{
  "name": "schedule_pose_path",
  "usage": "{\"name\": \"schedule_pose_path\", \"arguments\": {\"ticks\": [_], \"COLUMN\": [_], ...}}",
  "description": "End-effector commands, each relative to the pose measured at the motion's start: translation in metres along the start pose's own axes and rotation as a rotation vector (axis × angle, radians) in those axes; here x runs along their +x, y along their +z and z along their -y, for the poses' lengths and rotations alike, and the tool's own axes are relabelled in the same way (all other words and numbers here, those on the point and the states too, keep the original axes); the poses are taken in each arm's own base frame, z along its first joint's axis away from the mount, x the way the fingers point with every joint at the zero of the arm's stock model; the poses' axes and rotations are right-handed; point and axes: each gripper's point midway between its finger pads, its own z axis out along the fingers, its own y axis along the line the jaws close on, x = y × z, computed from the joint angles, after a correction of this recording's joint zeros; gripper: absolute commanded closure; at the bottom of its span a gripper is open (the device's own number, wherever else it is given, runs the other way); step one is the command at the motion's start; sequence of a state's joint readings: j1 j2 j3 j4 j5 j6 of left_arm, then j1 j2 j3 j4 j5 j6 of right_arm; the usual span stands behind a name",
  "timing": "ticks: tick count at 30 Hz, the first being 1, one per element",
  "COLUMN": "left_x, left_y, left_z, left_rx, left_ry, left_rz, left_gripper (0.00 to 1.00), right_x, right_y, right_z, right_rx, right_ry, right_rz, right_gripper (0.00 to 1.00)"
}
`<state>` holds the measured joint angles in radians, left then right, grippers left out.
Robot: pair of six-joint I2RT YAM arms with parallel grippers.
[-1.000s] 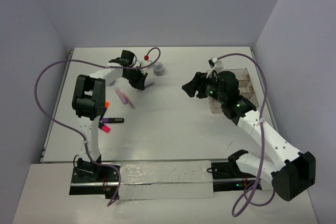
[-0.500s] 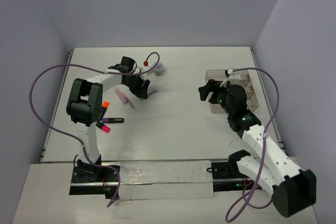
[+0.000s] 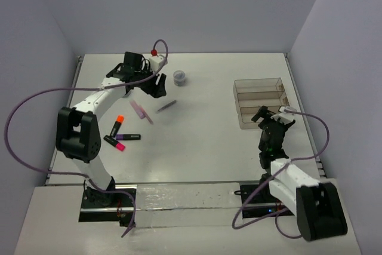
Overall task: Sort the stationery into containers
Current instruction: Pick up the pen from the center of the board.
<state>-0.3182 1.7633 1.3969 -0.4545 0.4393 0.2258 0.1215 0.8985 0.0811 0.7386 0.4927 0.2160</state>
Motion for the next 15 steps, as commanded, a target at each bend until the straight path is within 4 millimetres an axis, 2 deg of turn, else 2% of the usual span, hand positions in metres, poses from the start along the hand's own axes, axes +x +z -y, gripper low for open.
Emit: {"name": "schedule_pose_path", "arguments": {"ticks": [1,4,8,9,11,12,13,14,15], "left_x": [-0.033,-0.025,0.007,0.009,0.017,0.029,0.017,0.014,0.017], "left_y": [-0.045,-0.063,-0.054,-0.051,-0.032,-0.010,-0.012,0.003,0.019], "left_z": [-0.020,-0.023,-0.021,-0.022,-0.029,-0.036,-0.034,-0.043,-0.038], "left_rx": [-0.086,-0.107,-0.089,-0.087,-0.071,-0.058,-0.058,-0.065,-0.049], "left_ry": [-0.060,-0.058,-0.045,-0.045,-0.050,-0.065,-0.040,-0.022,-0.002], "left_rz": [0.153,0.158,0.074,0.068,0.018,-0.044,-0.037,-0.065,-0.105], "left_gripper": [0.30,0.30,0.30,0.30,0.30,0.30,0.30,0.26,0.25], "right_x": [-0.047,-0.040,-0.039,-0.037,-0.036,-0.037,-0.037,-0.038,-0.038], "right_y": [0.016,0.025,0.025,0.024,0.024,0.023,0.023,0.022,0.021], "right_z": [-0.022,-0.034,-0.042,-0.043,-0.045,-0.047,-0.047,-0.049,-0.051], "right_rx": [-0.076,-0.113,-0.146,-0.152,-0.164,-0.176,-0.176,-0.189,-0.199], "right_ry": [0.048,0.006,0.008,0.009,0.009,0.013,0.011,0.012,0.005], "right_rz": [0.193,0.147,0.110,0.100,0.090,0.089,0.085,0.086,0.073], "right_gripper": [0.05,0.05,0.05,0.05,0.05,0.05,0.06,0.06,0.06]}}
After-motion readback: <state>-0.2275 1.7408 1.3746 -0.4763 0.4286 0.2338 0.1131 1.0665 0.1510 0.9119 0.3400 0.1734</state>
